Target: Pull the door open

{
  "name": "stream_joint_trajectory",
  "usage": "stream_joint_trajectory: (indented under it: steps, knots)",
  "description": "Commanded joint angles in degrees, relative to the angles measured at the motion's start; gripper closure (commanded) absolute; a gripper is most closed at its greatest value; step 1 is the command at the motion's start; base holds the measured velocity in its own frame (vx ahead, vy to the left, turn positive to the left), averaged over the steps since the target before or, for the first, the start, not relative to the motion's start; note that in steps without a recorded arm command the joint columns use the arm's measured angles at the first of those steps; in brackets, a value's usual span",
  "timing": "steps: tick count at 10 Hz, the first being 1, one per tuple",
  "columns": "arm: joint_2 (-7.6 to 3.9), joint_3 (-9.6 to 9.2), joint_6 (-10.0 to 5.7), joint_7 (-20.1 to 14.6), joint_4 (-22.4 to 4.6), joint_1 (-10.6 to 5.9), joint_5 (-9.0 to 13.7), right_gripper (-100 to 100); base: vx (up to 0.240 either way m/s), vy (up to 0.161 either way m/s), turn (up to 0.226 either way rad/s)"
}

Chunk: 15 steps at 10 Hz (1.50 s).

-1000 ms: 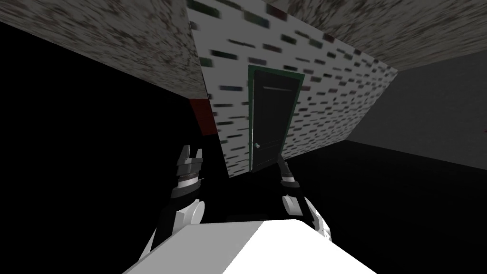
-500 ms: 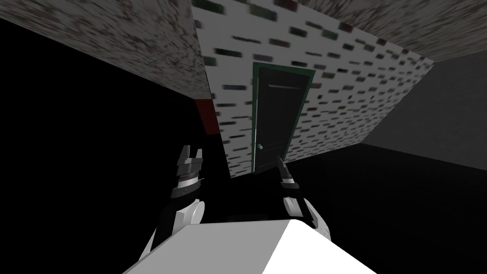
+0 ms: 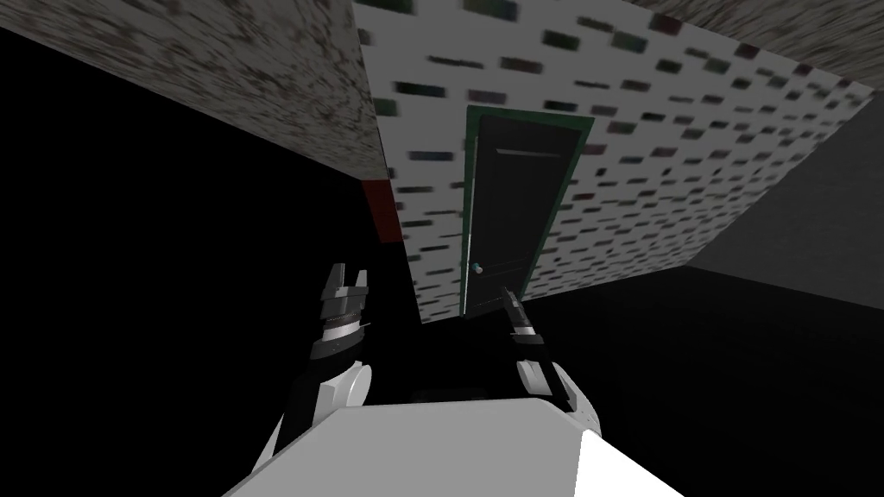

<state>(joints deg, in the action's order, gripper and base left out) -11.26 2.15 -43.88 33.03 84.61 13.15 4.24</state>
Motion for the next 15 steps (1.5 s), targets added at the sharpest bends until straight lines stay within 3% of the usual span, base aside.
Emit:
stream_joint_trajectory:
  steps: [1, 2, 9, 10, 13, 15]
  knots:
    - [-0.54, 0.32, -0.67, 1.8, -2.9, -0.69, 0.0, -100, 0.046, -0.015, 0.110]
    - [-0.54, 0.32, -0.67, 1.8, -3.0, -0.69, 0.0, -100, 0.041, -0.016, 0.059]
    - [-2.88, 1.72, -3.70, 9.5, -15.4, -4.02, 0.0, -100, 0.062, -0.020, 0.108]
    - [-2.88, 1.72, -3.70, 9.5, -15.6, -4.02, 0.0, -100, 0.045, -0.019, 0.060]
    - [-3.78, 2.27, -4.88, 12.5, -20.5, -5.32, 0.0, -100, 0.059, -0.024, 0.115]
    - [-4.67, 2.81, -6.05, 15.5, -24.8, -6.60, 0.0, -100, 0.057, -0.024, 0.126]
